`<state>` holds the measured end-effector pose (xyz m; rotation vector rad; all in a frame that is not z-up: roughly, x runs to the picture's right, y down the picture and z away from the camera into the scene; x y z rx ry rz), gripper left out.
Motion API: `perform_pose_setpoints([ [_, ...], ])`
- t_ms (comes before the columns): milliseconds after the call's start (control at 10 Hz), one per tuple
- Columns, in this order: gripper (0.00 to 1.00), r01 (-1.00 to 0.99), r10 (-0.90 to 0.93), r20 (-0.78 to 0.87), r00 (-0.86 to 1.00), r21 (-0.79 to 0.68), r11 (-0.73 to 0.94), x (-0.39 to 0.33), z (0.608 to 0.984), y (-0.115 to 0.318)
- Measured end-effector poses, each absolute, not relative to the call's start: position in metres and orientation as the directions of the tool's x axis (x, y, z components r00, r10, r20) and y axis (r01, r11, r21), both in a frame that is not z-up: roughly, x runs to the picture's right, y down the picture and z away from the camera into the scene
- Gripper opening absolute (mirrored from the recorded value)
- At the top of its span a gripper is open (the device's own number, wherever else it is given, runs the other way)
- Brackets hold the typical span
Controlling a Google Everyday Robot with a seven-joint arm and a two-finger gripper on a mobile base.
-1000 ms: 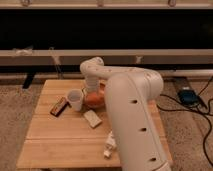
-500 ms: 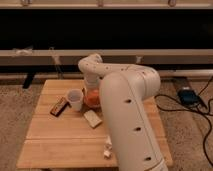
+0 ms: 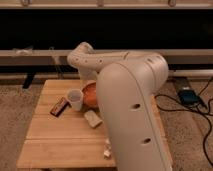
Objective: Place the eraser in the ceramic cup
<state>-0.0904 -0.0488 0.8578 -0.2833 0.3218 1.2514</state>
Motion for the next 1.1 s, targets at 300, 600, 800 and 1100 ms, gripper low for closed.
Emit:
perform_pose_setpoints([
  [300, 0.65, -0.95, 0.913, -0.269, 0.306, -0.024, 0.311, -0.115, 0.81, -0.066],
  [600, 0.65, -0.904, 0.873, -0.235, 0.427, -0.132, 0.407, -0.182, 0.799, -0.066],
  [800, 0.65, -0.851, 0.824, -0.226, 0.52, -0.217, 0.478, -0.237, 0.806, -0.062],
  [1100, 0.65, -0.764, 0.725, -0.256, 0.639, -0.315, 0.562, -0.307, 0.829, -0.041],
])
